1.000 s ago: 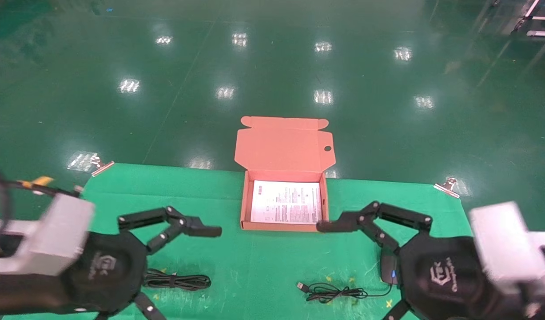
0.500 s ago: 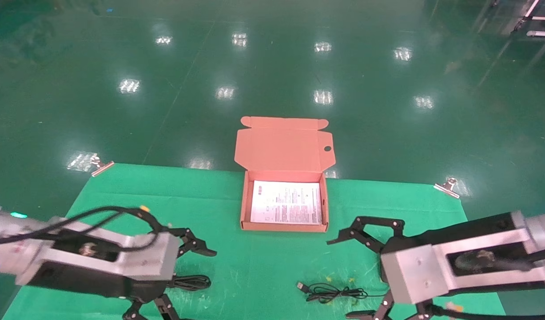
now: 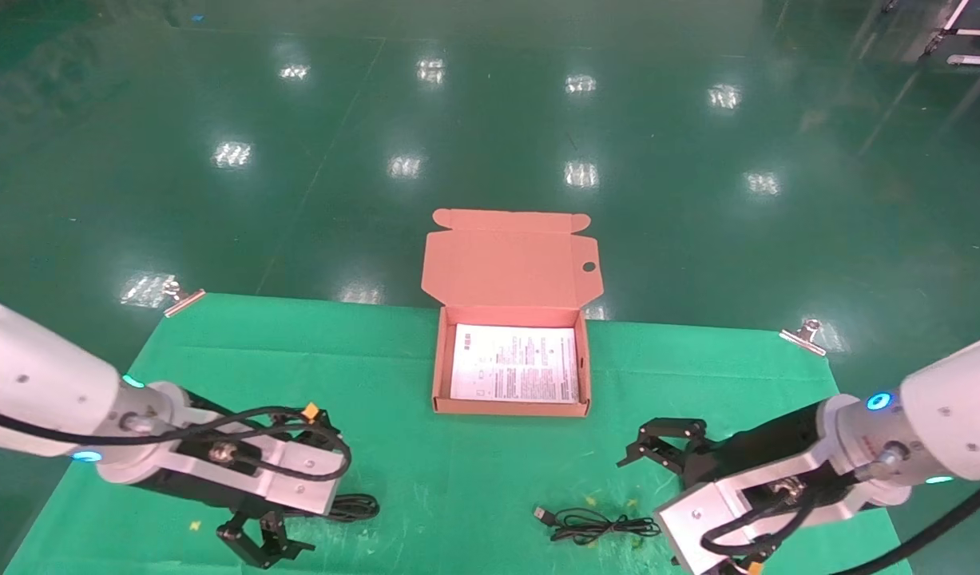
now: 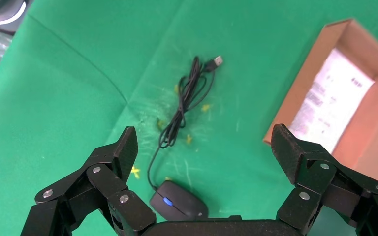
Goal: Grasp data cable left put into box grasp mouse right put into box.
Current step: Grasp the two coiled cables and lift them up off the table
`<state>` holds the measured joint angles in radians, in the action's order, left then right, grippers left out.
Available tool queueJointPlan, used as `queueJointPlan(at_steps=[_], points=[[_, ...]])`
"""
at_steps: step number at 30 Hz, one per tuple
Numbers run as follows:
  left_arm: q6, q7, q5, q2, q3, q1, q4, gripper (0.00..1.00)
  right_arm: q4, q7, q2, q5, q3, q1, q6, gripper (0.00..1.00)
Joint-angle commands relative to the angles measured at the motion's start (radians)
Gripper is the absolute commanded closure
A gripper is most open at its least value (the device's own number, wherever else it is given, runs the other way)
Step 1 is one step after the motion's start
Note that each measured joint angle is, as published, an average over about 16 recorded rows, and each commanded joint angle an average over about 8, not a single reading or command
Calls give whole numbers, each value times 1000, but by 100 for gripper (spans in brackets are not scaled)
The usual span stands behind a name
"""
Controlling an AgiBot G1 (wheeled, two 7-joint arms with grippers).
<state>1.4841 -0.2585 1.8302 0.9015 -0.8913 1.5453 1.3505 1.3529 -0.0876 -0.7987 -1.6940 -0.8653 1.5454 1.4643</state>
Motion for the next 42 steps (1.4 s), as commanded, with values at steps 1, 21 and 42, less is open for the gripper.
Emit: queueJointPlan(at_steps=[1,21,42], points=[[-15,-8,44,17,-22,-3,0,0,0,-3,-14,-44,-19,-8,-21,0],[-213,-75,217,27,-51,-130,-57,0,-70,76,-79,-140,-40,-167,-237,0],[-353,-7,252,120,-58,-156,-359,0,-245,9,-183,-283,-71,-242,-462,0]])
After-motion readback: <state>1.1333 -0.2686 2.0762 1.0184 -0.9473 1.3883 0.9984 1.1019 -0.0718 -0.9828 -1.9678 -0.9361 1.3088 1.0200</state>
